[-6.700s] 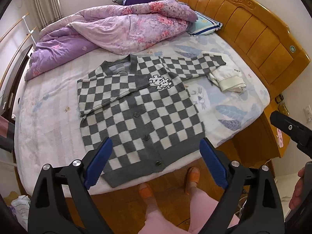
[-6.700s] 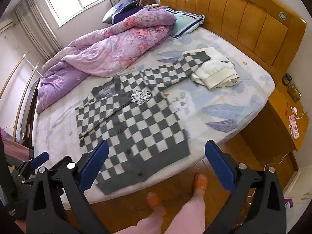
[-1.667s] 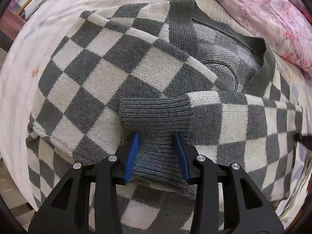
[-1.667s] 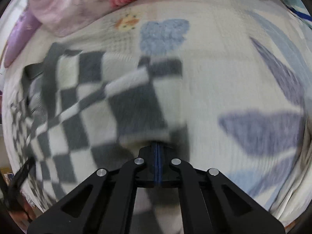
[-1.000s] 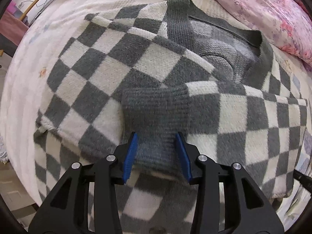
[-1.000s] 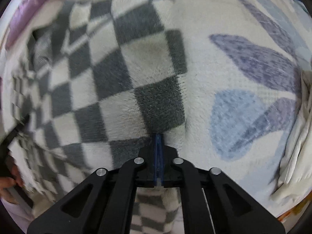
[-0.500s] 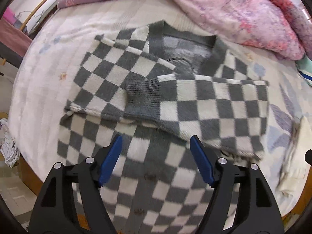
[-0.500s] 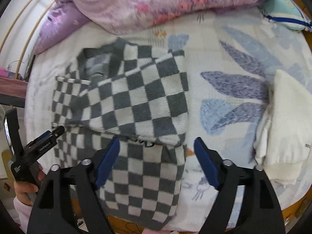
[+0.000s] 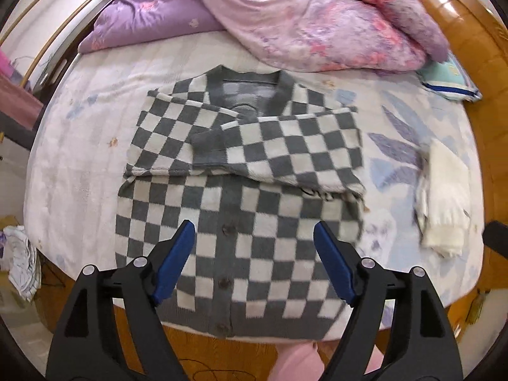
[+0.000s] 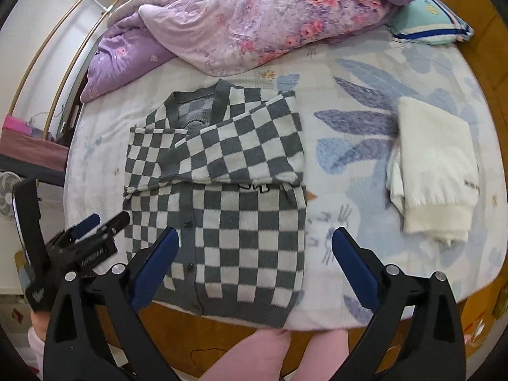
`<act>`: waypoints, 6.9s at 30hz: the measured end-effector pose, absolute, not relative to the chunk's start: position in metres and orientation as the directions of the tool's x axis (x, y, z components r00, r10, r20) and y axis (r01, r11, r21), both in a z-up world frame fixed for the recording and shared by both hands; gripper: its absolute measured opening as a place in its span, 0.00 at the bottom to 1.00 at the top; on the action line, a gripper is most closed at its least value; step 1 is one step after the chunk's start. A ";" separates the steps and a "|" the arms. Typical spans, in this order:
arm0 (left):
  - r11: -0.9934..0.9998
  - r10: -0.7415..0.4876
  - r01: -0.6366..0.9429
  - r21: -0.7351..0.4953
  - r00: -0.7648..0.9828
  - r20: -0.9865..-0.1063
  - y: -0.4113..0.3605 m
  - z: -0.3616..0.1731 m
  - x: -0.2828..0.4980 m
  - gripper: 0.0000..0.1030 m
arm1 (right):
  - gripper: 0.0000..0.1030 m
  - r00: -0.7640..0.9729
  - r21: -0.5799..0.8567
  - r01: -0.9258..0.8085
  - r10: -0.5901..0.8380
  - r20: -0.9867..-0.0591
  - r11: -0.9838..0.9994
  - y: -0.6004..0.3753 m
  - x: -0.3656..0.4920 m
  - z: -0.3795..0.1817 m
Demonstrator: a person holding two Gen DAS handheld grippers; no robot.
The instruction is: Fold large clothes
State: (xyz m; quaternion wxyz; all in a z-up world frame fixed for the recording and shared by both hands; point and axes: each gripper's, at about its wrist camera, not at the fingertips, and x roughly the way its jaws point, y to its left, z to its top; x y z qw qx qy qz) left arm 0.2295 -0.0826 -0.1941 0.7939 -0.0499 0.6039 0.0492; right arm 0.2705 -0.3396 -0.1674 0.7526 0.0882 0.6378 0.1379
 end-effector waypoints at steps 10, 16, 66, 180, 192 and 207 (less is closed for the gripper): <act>0.996 0.018 -0.083 -0.011 0.342 -0.940 -0.095 -0.155 0.141 0.76 | 0.91 0.215 0.315 -0.146 0.341 -0.915 0.938 -0.332 0.190 -0.132; 0.995 0.020 -0.100 -0.020 0.388 -0.921 -0.086 -0.140 0.084 0.76 | 0.91 0.260 0.315 -0.165 0.349 -0.900 0.935 -0.323 0.140 -0.124; 0.999 -0.043 0.037 -0.037 0.207 -0.977 0.109 -0.197 0.268 0.80 | 0.92 0.127 0.218 0.199 0.195 -0.972 0.955 -0.195 0.289 -0.199; 0.926 0.129 -0.376 -0.013 0.349 -0.928 0.215 -0.299 0.122 0.21 | 0.18 0.309 0.308 0.215 0.234 -0.922 0.927 -0.316 0.163 -0.324; 0.913 -0.006 -0.407 0.008 -0.034 -0.999 0.209 -0.400 0.020 0.44 | 0.59 -0.050 0.241 0.401 0.283 -0.958 0.884 -0.317 0.048 -0.408; 0.810 -0.224 -0.559 -0.178 -0.015 -0.974 0.194 -0.437 0.059 0.34 | 0.77 -0.104 0.378 0.503 0.489 -0.866 0.777 -0.238 0.099 -0.484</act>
